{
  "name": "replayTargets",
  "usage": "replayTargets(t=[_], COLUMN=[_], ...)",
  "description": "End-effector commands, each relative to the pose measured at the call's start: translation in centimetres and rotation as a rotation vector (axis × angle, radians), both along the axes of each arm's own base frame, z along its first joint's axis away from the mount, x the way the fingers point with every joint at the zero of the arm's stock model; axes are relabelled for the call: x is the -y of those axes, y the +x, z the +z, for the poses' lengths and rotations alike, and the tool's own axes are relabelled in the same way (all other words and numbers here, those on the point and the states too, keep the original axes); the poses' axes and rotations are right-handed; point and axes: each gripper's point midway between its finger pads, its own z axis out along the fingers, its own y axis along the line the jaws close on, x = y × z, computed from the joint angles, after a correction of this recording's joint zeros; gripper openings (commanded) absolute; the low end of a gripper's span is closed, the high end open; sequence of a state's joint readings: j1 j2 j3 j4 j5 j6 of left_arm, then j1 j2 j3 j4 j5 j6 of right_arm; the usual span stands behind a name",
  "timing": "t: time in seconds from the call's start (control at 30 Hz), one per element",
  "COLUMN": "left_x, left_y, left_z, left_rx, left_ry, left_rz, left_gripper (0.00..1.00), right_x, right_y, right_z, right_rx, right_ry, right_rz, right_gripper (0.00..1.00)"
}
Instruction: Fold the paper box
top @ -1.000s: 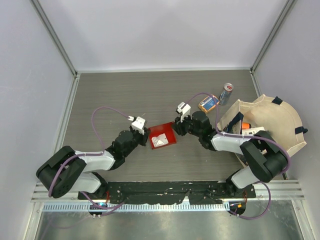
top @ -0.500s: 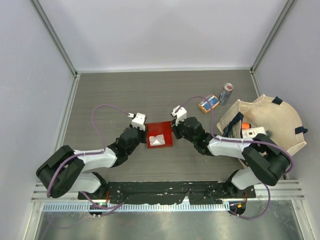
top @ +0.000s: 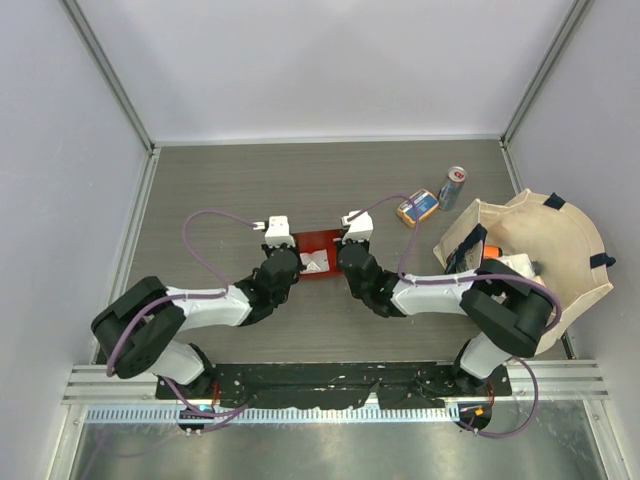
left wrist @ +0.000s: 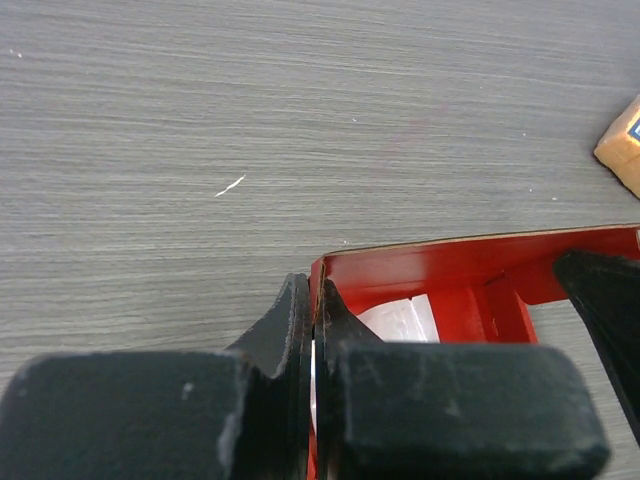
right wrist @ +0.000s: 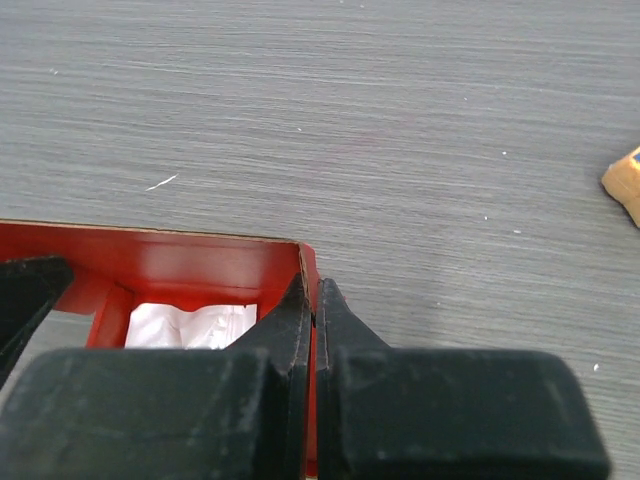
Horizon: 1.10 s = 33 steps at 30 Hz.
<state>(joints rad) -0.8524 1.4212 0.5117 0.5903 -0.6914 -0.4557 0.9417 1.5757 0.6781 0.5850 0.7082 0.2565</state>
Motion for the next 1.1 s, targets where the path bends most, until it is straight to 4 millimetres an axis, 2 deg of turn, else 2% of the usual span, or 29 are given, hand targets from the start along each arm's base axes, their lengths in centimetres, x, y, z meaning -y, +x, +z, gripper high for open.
replayTargets(t=[0.0,0.03,0.1,0.13,0.17,0.27,0.4,0.8,1.07], left_x=[-2.2,-2.1,-2.0,-1.9,-2.0,-2.0,-2.1,-2.2,-2.4], left_y=[1.2,1.3,1.2,1.3,1.1,0.6,-0.1,-2.5,-3.7], left_z=[-0.1,0.0,-1.3,-1.2,-2.0,-2.3,-2.1,-3.4,-4.6], left_rx=[0.059,0.073,0.063,0.079,0.071,0.089,0.111,0.116,0.116], left_ry=[-0.09,-0.103,-0.079,-0.09,-0.062,-0.053,-0.059,-0.025,-0.039], left_rz=[0.186,0.184,0.181,0.184,0.179,0.172,0.18,0.164,0.153], left_gripper=[0.0,0.0,0.0,0.0,0.0,0.0,0.0,0.0,0.0], right_x=[2.5,2.5,2.6,2.4,2.7,2.9,3.1,2.2,3.0], right_y=[1.6,1.5,1.3,1.0,0.8,0.1,-0.8,-3.0,-4.4], right_z=[1.4,1.2,0.7,0.5,-0.1,-0.9,-0.9,-2.7,-3.9], right_rx=[0.084,0.087,0.095,0.096,0.094,0.101,0.116,0.118,0.115], right_ry=[0.116,0.119,0.125,0.122,0.114,0.114,0.157,0.152,0.124], right_rz=[-0.239,-0.249,-0.256,-0.249,-0.248,-0.227,-0.203,-0.19,-0.188], right_gripper=[0.01,0.01,0.01,0.01,0.01,0.01,0.01,0.01,0.02])
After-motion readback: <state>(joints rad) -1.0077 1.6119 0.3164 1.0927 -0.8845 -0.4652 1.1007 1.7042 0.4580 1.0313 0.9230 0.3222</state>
